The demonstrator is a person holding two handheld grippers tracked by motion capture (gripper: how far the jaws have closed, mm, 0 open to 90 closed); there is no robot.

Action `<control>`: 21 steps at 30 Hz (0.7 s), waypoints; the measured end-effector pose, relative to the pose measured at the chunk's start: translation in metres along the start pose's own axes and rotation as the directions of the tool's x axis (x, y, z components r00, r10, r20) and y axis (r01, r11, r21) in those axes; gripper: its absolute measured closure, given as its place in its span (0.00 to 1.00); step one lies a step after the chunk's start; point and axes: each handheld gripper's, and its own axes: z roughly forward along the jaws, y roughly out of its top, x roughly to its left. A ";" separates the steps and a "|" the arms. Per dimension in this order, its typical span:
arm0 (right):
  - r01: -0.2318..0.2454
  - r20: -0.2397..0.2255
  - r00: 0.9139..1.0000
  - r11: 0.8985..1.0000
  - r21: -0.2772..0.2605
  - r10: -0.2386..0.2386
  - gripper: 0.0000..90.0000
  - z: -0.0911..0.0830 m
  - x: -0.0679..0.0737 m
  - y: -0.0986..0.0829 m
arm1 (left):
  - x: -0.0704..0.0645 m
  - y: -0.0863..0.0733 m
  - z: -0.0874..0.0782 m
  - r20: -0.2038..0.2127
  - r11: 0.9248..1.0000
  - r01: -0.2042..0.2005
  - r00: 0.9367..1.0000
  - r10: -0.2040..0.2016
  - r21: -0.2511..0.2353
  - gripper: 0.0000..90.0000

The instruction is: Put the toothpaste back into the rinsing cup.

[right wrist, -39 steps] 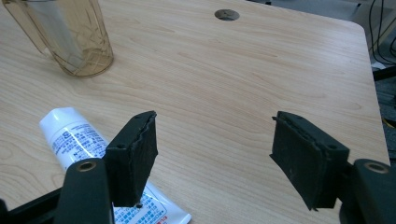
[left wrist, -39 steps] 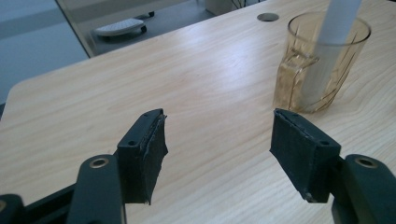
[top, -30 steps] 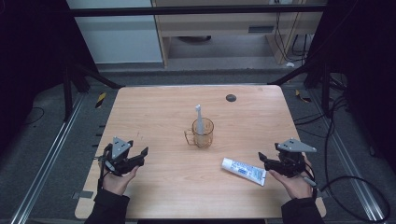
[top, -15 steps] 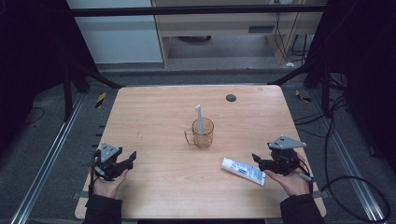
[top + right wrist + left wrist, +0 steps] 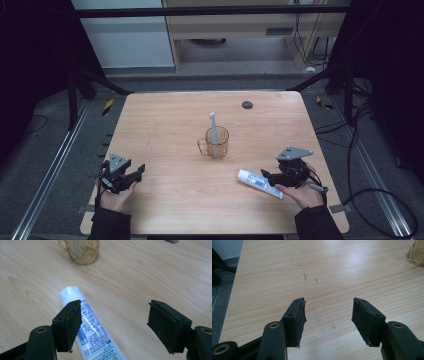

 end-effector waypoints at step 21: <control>0.093 -0.121 0.989 0.991 0.093 -0.082 0.30 0.018 0.011 0.000 | -0.003 0.002 0.004 -0.007 0.999 -0.028 1.000 0.028 0.017 0.52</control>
